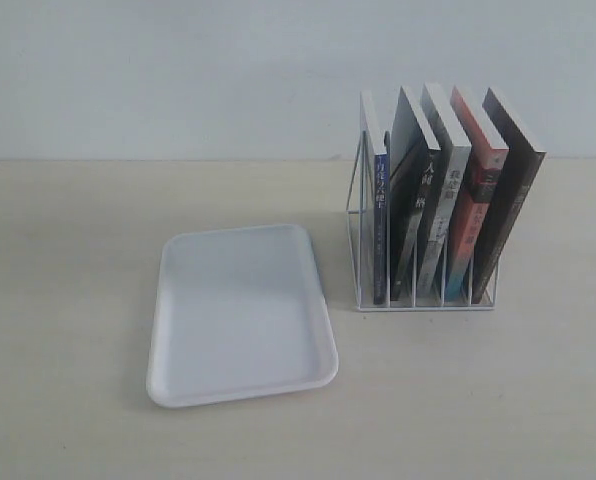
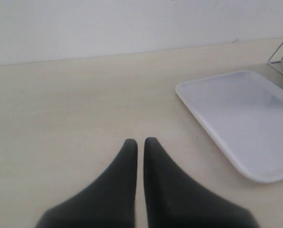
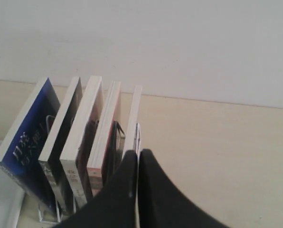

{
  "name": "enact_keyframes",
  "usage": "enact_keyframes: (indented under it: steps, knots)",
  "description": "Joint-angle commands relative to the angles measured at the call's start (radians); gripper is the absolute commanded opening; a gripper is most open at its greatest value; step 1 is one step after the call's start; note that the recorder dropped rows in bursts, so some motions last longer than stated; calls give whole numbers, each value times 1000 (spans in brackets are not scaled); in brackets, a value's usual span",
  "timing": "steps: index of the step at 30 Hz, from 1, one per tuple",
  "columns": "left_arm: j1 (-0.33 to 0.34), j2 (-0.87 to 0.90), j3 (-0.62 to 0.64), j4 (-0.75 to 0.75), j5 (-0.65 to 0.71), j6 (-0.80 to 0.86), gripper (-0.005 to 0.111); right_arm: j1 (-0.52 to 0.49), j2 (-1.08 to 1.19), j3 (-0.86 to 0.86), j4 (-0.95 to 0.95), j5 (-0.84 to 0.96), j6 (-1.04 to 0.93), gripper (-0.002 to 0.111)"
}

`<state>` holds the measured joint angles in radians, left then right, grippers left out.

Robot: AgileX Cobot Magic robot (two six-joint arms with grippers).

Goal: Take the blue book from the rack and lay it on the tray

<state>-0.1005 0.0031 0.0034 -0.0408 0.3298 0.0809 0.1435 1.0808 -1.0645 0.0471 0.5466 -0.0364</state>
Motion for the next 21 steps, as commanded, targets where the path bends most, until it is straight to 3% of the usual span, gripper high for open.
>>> enact_keyframes:
  steps: [1, 12, 14, 18, 21]
  knots:
    - [0, -3, -3, 1, -15, -7, 5, 8, 102, -130, 39, 126, -9, 0]
    - [0, -3, -3, 1, -15, -7, 5, 8, 332, -278, 51, 254, -78, 2]
    - [0, -3, -3, 1, -15, -7, 5, 8, 363, -291, 61, 256, -78, 9]
    - [0, -3, -3, 1, -15, -7, 5, 8, 421, -319, 104, 261, -78, 35]
    - [0, -3, -3, 1, -15, -7, 5, 8, 467, -347, 104, 253, -66, 45]
